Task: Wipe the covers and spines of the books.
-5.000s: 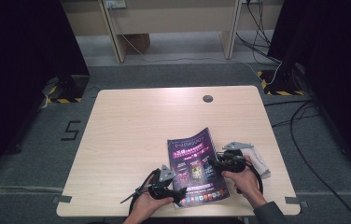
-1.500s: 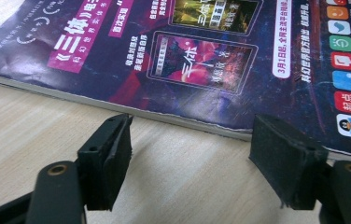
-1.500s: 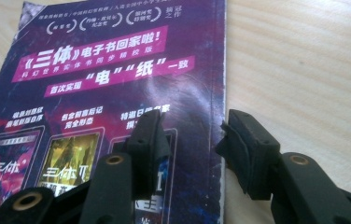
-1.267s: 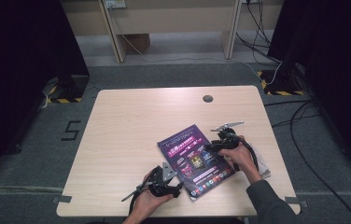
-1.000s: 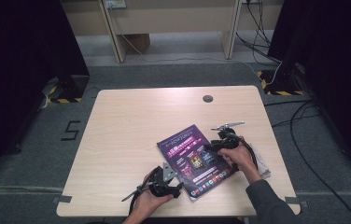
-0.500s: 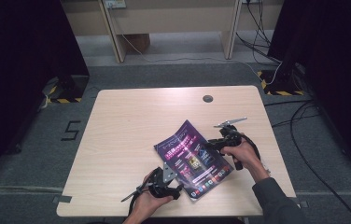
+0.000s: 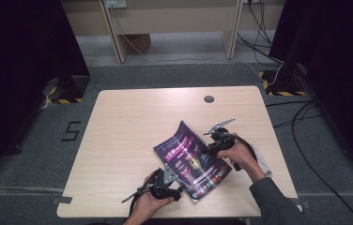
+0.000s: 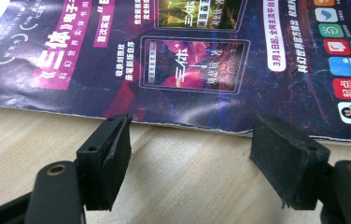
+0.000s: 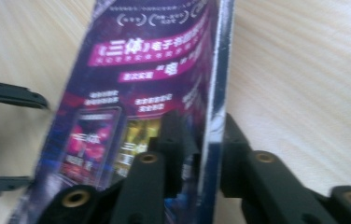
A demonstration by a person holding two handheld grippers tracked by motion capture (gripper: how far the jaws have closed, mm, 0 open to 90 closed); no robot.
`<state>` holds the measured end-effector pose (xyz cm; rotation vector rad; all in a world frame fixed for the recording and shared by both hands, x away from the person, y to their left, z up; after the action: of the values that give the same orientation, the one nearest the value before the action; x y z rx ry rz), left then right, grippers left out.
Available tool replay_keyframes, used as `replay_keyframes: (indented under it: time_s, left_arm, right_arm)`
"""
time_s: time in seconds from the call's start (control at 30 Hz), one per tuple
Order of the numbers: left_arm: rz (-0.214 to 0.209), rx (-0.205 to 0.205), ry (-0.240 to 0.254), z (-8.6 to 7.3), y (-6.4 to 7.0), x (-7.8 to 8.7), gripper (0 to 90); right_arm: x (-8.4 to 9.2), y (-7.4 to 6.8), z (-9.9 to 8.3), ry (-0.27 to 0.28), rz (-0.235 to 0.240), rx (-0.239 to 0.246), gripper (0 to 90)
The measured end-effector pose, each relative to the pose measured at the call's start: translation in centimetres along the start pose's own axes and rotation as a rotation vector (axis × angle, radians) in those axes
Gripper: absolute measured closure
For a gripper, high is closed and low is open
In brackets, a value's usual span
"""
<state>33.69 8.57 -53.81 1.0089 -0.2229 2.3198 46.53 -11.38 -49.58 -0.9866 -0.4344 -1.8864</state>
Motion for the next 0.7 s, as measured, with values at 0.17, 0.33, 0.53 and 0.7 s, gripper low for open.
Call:
replay_keyframes:
  time_s: [0.17,0.33,0.53,0.7]
  left_arm:
    - [-0.002,0.003,-0.004,0.1,0.1,0.0,28.8]
    - [-0.010,0.025,0.035,0.5,-0.2,0.6,30.2]
    - [-0.008,0.045,0.047,-0.1,-1.0,1.9,30.1]
    - [-0.010,0.054,0.046,-0.5,-1.6,2.6,29.9]
  right_arm:
    - [0.2,-0.4,0.8,-0.029,-0.029,0.049,80.6]
    - [0.8,-1.0,2.0,-0.053,-0.055,0.096,81.9]
    - [1.5,-1.4,4.1,-0.098,-0.119,0.168,83.4]
    - [2.6,-1.5,5.9,-0.149,-0.192,0.227,83.9]
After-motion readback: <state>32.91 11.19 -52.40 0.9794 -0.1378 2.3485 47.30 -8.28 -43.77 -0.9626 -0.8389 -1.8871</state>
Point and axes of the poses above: each handheld gripper's, and its own axes: x roughly backward along the jaws, z roughly out of its top, y roughly to its right, the point moved 4 cm from there along -x, roughly forward along the jaws, and after that the axes turned 12 degrees about x, right-handed, at the moved point
